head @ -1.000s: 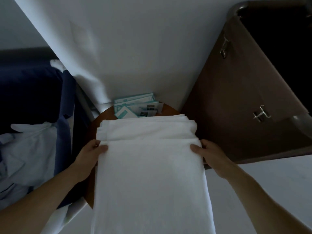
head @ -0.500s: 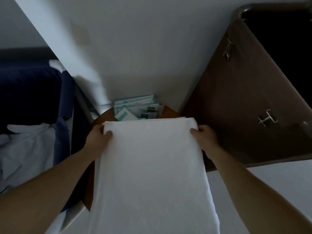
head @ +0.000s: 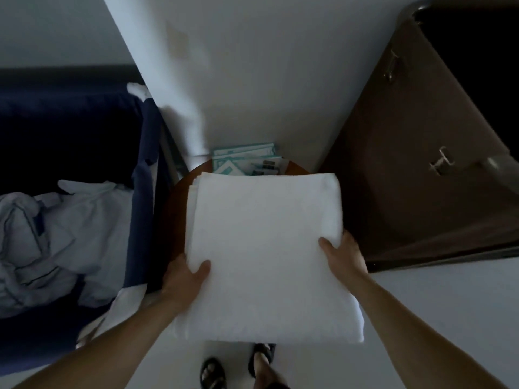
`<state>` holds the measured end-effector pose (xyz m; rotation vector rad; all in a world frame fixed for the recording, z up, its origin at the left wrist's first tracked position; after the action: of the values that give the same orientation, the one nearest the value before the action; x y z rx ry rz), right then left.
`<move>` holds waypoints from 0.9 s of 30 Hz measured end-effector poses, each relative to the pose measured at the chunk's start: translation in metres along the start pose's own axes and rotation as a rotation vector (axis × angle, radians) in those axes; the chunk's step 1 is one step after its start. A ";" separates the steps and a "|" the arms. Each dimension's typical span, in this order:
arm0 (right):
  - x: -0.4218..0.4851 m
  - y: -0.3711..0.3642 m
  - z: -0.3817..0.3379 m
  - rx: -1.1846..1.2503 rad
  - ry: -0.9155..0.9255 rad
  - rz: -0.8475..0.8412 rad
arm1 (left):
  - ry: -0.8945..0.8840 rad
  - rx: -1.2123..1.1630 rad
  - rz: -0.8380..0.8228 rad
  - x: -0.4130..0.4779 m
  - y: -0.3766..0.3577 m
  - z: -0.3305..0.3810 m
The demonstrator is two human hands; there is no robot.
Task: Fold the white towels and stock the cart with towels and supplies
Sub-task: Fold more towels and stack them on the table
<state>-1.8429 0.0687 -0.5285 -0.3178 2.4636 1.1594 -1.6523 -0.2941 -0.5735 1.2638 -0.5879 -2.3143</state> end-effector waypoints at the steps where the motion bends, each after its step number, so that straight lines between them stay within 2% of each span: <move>1: -0.009 0.000 0.007 -0.020 -0.025 -0.005 | 0.006 0.008 0.010 -0.007 0.000 -0.004; 7: -0.071 -0.004 0.049 -0.027 -0.183 -0.056 | 0.095 0.109 -0.009 -0.040 0.007 -0.024; 14: -0.103 0.002 0.054 -0.113 -0.196 -0.016 | 0.182 0.088 -0.160 -0.067 -0.007 -0.047; 18: -0.098 -0.001 0.060 0.082 -0.207 -0.043 | 0.177 -0.069 -0.185 -0.065 -0.007 -0.048; 21: -0.092 -0.005 0.075 0.178 -0.263 -0.101 | 0.248 -0.253 -0.234 -0.059 -0.006 -0.051; 25: -0.079 -0.010 0.082 0.294 -0.284 -0.132 | 0.270 -0.354 -0.217 -0.043 -0.001 -0.063; 27: -0.075 -0.009 0.073 0.348 -0.271 -0.131 | 0.281 -0.396 -0.262 -0.048 -0.002 -0.052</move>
<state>-1.7538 0.1224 -0.5437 -0.2001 2.3087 0.6555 -1.5847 -0.2731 -0.5680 1.4934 0.1337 -2.2419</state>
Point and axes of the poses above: each hand's wrist, its own x-axis towards the middle knuckle, its own y-axis out of the back of the hand, z = x × y, the point moved 10 cm from there along x, towards the middle knuckle, and after that the axes turned 7 degrees about y, right-handed, at the moved point
